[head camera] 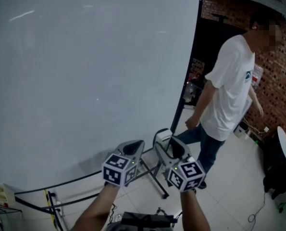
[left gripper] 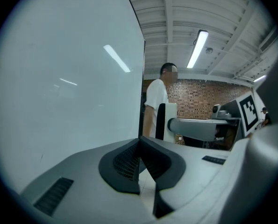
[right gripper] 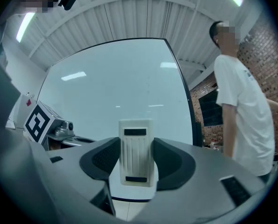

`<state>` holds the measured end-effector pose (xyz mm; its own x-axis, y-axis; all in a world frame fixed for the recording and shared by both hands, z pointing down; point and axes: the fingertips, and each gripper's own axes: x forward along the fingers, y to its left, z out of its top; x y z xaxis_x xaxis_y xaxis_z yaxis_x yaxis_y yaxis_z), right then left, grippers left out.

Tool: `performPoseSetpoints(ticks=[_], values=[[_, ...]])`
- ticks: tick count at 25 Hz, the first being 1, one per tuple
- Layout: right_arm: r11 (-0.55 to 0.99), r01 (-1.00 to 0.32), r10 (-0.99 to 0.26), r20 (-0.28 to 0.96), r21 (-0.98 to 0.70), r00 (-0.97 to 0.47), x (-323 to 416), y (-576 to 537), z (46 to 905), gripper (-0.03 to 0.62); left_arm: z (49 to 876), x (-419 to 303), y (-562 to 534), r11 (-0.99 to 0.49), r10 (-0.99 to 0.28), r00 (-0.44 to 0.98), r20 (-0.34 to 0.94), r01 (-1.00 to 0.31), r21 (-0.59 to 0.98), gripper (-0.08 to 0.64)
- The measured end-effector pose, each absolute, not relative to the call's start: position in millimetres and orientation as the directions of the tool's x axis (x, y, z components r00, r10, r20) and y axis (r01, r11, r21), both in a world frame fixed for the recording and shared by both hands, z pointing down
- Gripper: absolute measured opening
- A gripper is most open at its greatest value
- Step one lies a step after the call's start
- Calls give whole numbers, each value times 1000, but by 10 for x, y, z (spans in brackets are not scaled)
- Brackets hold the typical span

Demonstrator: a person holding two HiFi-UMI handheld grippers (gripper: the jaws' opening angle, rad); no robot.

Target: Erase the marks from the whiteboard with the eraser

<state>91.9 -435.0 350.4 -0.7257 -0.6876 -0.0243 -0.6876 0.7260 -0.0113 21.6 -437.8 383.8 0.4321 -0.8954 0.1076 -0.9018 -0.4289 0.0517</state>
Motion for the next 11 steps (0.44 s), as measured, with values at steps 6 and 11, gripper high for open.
performPoseSetpoints(ticks=[6, 11], values=[[727, -687, -687, -19, -9, -726, 913, -4362, 3521, 229, 3847, 222, -4381, -432, -894, 435, 108, -900, 53, -6], [732, -682, -682, -19, -7, -731, 895, -4360, 3500, 229, 3840, 219, -4371, -431, -894, 434, 110, -901, 54, -6]])
